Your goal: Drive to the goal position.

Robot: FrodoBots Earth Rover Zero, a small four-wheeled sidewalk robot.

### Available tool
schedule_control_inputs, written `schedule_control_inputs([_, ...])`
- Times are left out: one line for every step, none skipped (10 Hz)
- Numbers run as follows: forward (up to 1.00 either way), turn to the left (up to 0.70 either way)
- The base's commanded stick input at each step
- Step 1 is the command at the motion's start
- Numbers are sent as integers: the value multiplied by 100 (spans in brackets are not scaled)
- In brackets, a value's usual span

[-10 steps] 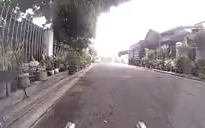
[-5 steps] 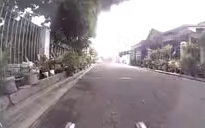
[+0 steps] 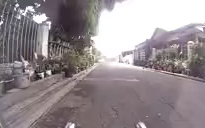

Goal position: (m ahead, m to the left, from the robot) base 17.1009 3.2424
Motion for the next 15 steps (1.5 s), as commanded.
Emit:
schedule_control_inputs([70,0])
schedule_control_inputs([70,0])
schedule_control_inputs([70,0])
schedule_control_inputs([70,0])
schedule_control_inputs([70,9])
schedule_control_inputs([70,12])
schedule_control_inputs([70,14])
schedule_control_inputs([70,12])
schedule_control_inputs([70,1])
schedule_control_inputs([70,0])
schedule_control_inputs([70,0])
schedule_control_inputs([70,0])
schedule_control_inputs([70,0])
schedule_control_inputs([70,1])
schedule_control_inputs([70,11])
